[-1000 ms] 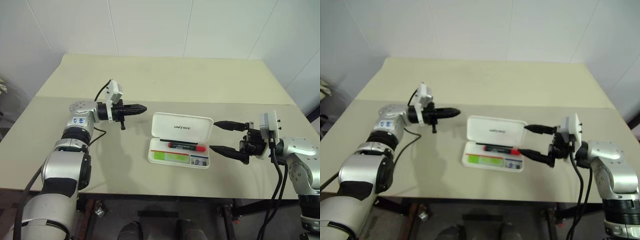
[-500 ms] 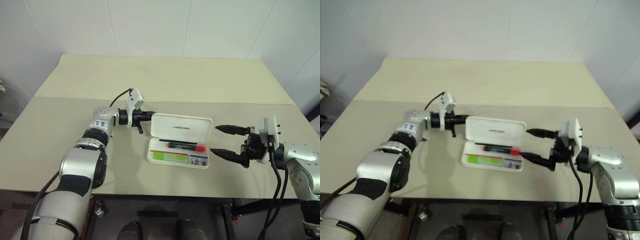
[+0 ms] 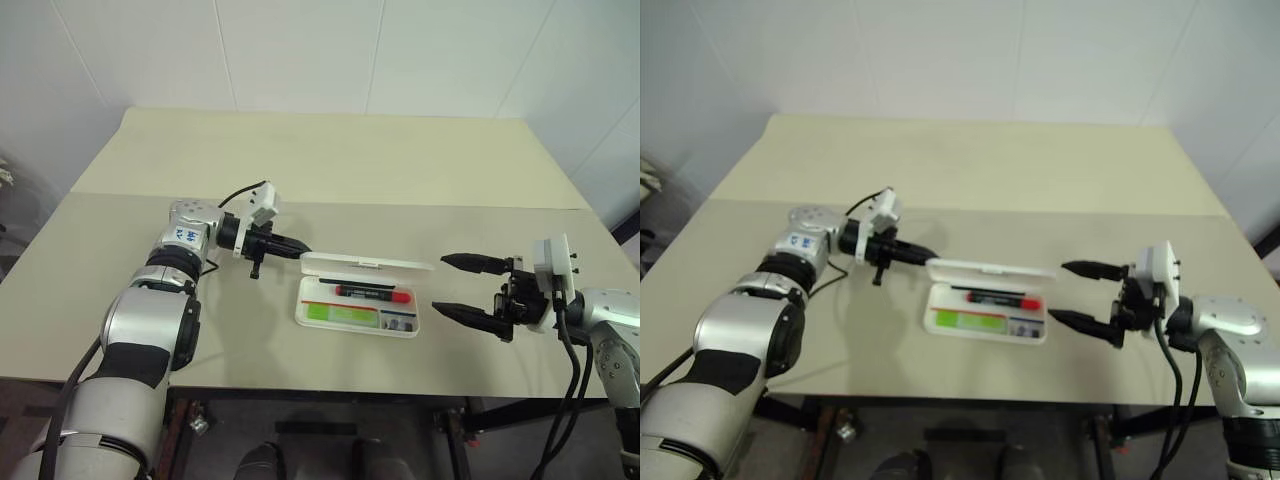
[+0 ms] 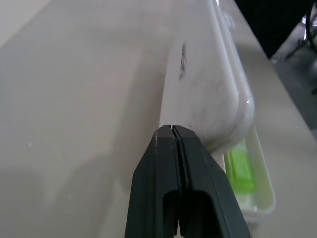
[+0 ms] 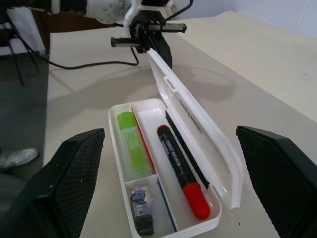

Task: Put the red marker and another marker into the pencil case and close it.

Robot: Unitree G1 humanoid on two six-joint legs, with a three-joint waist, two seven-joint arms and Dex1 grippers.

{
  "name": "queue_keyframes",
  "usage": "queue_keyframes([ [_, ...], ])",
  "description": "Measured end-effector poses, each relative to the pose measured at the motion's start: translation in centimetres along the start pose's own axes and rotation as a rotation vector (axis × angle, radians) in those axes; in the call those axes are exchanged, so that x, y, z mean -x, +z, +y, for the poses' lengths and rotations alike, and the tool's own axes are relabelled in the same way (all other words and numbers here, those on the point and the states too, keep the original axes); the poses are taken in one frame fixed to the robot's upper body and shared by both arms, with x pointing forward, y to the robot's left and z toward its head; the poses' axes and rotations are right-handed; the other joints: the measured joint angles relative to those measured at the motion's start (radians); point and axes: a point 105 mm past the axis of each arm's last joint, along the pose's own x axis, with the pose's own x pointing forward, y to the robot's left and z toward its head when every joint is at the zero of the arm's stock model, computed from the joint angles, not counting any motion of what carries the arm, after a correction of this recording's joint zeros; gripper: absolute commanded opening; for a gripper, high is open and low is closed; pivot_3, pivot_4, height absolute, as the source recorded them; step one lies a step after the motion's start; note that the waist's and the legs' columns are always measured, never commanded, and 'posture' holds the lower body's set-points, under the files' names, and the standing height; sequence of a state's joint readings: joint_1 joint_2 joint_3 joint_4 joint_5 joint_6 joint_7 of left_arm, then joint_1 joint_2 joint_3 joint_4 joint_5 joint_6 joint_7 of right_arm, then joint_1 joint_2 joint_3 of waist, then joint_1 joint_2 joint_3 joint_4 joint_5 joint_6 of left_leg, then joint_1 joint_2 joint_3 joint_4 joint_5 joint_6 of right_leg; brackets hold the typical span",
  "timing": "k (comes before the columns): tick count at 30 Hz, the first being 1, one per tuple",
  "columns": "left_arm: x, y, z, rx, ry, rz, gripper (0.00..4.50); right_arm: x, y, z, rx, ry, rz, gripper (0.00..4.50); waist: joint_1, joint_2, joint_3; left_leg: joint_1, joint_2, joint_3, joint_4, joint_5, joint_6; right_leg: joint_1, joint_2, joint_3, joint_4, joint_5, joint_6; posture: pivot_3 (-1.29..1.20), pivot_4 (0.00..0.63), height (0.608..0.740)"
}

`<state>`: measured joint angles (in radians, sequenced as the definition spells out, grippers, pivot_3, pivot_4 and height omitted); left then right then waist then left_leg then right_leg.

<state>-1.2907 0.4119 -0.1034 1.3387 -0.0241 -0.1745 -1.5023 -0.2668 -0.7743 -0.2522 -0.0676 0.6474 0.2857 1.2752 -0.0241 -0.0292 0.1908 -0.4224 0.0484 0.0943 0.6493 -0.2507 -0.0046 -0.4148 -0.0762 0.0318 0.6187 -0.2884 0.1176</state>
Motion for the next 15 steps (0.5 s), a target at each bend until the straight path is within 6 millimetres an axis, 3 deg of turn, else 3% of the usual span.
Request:
queue_keyframes([
  [7,-1.4,0.3,-0.7,-0.141,-0.083,0.087,0.01,1.1,0.3,-1.8,-0.026,0.008,-0.019,4.50,0.000,0.000,0.000,0.000,0.000,0.000,0.000,0.000,0.000,0.000,0.000,0.001,0.000,0.000,0.000,0.00,0.150,0.740],
  [15,-2.7,-1.3,-2.0,-0.242,-0.184,0.180,0.01,3.6,0.7,-3.1,-0.026,0.026,-0.008,4.50,0.000,0.000,0.000,0.000,0.000,0.000,0.001,0.000,0.000,0.000,0.000,0.001,0.000,0.000,0.000,0.00,0.150,0.740],
])
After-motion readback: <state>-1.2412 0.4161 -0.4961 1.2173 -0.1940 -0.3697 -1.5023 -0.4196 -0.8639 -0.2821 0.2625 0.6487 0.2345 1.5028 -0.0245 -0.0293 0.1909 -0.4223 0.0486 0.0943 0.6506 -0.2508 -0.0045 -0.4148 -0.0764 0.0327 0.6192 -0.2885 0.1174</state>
